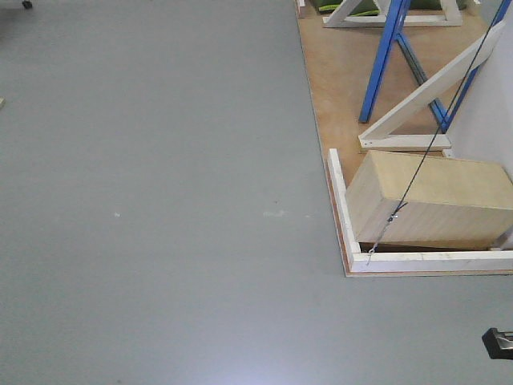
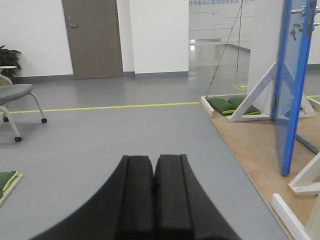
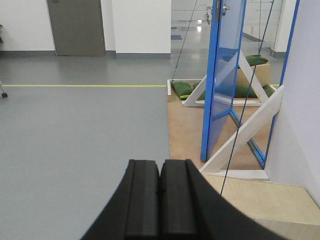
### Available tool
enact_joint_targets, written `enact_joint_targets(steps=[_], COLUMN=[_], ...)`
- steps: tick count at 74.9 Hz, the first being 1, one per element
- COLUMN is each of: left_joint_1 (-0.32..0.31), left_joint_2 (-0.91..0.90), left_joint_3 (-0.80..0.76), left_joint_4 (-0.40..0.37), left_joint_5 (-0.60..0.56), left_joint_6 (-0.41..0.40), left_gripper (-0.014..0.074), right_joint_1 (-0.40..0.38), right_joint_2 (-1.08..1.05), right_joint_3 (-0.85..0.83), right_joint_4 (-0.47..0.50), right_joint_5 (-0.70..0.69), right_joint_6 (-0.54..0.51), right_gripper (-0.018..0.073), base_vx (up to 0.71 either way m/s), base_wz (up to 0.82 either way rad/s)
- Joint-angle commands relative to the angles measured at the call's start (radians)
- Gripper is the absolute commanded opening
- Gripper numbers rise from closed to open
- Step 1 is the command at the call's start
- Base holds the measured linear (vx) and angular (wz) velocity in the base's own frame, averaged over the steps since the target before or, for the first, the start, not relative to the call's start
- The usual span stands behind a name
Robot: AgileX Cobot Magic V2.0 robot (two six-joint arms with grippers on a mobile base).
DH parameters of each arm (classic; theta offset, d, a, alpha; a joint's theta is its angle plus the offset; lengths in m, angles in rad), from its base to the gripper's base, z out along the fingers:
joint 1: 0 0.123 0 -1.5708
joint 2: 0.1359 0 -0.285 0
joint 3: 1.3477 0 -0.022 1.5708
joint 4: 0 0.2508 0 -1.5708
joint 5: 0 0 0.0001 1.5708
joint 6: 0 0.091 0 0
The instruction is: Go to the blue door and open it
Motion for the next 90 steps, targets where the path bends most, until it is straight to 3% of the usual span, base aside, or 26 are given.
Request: enact_joint_targets(steps=[1, 90], left_joint_1=[-0.005, -0.005], left_joint_2=[-0.01, -0.01], left_joint_3=[-0.034, -0.034], left_joint_4=[-0.013, -0.013], left_joint_5=[-0.083, -0.083], left_joint_6=[-0.01, -0.01], left_gripper=[0.0069, 0.0069], right_joint_1=[-0.007, -0.007], right_joint_2=[-0.003, -0.003], right_joint_3=[0.0, 0.0], right_joint_4=[-0.01, -0.01], right_joint_5=[-0.083, -0.083], right_joint_6=[-0.003, -0.003], right_gripper=[-0.0001, -0.0001], base_vx=[0.02, 0.15], base_wz=[-0.04, -0.09])
